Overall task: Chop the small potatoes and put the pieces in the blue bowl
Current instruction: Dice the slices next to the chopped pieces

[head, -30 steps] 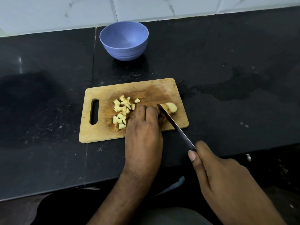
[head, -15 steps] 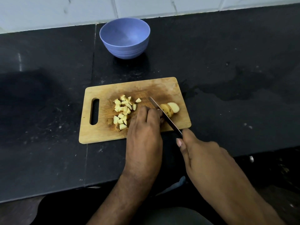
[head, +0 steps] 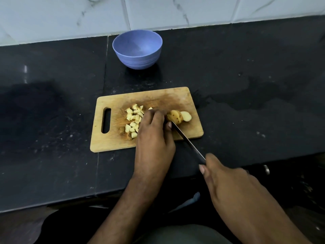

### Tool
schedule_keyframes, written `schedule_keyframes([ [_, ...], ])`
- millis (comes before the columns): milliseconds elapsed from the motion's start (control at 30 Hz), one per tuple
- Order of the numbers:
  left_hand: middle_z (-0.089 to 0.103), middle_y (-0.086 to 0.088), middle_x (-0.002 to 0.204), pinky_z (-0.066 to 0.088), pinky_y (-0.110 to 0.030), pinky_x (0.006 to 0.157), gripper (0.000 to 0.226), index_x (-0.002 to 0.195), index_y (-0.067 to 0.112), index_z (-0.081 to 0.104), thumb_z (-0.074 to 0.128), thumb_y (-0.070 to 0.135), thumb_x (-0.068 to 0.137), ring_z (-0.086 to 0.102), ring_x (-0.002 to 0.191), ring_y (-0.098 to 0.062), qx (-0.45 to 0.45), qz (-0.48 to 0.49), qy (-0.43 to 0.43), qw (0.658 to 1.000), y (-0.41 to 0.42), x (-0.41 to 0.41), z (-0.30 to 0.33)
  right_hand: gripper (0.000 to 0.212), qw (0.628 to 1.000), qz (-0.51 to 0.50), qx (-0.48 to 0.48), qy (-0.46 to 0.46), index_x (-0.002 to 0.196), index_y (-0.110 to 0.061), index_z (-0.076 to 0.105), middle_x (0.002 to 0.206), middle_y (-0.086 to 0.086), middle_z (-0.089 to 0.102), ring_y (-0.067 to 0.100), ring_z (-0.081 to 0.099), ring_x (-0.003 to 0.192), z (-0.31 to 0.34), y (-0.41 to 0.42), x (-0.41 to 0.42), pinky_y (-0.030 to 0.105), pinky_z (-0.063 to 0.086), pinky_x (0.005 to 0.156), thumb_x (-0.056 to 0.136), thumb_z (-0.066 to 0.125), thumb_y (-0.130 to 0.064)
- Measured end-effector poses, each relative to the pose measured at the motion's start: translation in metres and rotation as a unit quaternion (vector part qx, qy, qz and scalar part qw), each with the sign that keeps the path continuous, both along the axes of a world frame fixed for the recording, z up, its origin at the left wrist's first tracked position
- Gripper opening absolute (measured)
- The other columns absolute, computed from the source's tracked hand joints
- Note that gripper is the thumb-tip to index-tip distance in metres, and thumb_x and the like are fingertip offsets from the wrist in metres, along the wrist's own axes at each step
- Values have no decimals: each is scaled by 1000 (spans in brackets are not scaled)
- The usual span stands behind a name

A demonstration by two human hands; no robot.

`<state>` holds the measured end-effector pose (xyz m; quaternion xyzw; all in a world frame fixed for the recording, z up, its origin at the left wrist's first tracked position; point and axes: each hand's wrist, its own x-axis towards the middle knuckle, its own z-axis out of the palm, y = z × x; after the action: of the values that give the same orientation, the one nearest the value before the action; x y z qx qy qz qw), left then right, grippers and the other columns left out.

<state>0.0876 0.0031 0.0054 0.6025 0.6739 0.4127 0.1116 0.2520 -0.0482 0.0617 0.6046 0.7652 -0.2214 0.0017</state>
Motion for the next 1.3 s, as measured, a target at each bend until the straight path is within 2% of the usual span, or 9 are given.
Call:
schedule_keyframes([
  [167,56,3,103,49,-32,84,16,108,10,58,60,12,92,54,95,-13,1,5,-5,1000,-2,0,1,25,1000,-8,12,-9,93,-35,22,75,-3,55,8,47,59,7,-13,10,19,34,50,97,11,-57],
  [300,53,4,102,50,-36,83,21,106,13,54,62,17,87,52,95,-13,-12,-1,-25,1000,-3,1,4,34,1000,-13,24,8,92,-34,28,67,-2,59,10,59,57,11,-13,18,20,41,49,92,7,-61],
  [467,49,5,123,46,-37,99,45,131,18,49,63,35,92,46,114,-11,-25,-17,5,1000,-2,3,1,33,995,-28,57,77,80,-39,31,64,-17,61,-5,59,61,10,-5,21,17,41,46,89,10,-62],
  [500,49,5,123,45,-38,100,44,133,18,50,62,35,93,44,113,-11,-29,-19,21,999,0,3,1,33,994,-32,62,86,79,-37,32,62,-14,60,-3,59,58,8,-3,21,18,40,45,90,12,-61],
  [567,51,6,118,45,-41,98,37,130,19,55,61,32,96,44,110,-12,-33,-19,41,998,2,3,0,34,993,-39,67,90,79,-34,33,54,-3,54,4,57,50,5,-1,19,18,38,46,93,15,-58],
  [733,56,8,111,46,-35,95,29,118,18,56,66,28,93,48,106,-10,-21,-14,6,1000,1,0,-1,33,994,-32,52,87,81,-33,34,56,-4,54,6,56,48,-1,-2,12,21,43,46,94,16,-58],
  [967,58,14,106,51,-32,88,33,111,23,56,74,24,85,56,103,-6,-12,-14,-63,998,-2,-2,3,33,995,-31,67,59,81,-33,32,57,-4,54,7,54,46,-11,7,5,19,36,43,96,15,-57],
  [1167,59,15,110,53,-32,88,36,114,24,58,77,19,84,58,105,-5,-7,-23,-77,997,-3,-3,3,28,996,-12,88,30,89,-34,32,66,-4,55,7,54,56,-13,20,-4,19,37,48,99,17,-54],
  [1300,60,11,113,54,-30,84,35,119,18,61,75,18,87,59,102,-4,4,6,-79,997,-2,-3,2,26,998,1,54,12,89,-32,29,68,-3,56,7,56,58,-11,17,0,20,40,50,101,17,-52],
])
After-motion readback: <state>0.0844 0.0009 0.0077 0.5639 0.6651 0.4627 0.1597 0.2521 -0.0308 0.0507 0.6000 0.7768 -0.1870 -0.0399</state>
